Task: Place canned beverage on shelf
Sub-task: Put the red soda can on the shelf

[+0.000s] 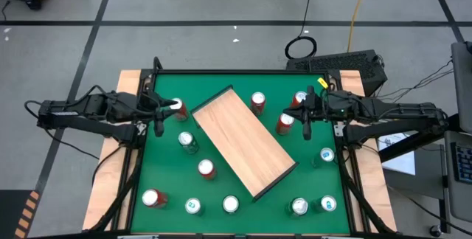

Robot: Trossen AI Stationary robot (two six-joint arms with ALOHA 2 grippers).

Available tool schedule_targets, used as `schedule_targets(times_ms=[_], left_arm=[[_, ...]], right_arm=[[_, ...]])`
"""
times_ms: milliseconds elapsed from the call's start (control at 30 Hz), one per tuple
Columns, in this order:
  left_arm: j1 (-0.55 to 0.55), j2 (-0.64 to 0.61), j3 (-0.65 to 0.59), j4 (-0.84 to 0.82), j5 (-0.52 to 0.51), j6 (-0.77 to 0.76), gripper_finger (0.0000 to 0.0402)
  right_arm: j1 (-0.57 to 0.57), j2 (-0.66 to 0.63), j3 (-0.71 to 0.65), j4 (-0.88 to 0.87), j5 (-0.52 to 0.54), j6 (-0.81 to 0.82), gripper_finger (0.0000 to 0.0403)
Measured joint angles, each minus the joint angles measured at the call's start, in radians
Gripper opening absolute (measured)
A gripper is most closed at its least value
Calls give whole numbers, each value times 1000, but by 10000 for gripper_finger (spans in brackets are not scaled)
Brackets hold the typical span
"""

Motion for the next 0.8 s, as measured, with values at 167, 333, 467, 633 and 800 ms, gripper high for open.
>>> schedule_targets(times_ms=[167,333,467,633,800], left_arm=[[0,10,0,-44,-60,-14,137],[0,34,2,-129,-90,-82,144],[0,81,2,-166,-97,-94,184],[12,156,2,-185,-147,-167,264],[73,201,3,-272,-128,-178,309]], right_arm=[[1,7,0,-13,0,-5,0],[6,17,0,-30,0,0,0],[22,17,0,-27,0,2,0],[54,17,0,-36,-1,3,0],[91,17,0,-34,-1,6,0]])
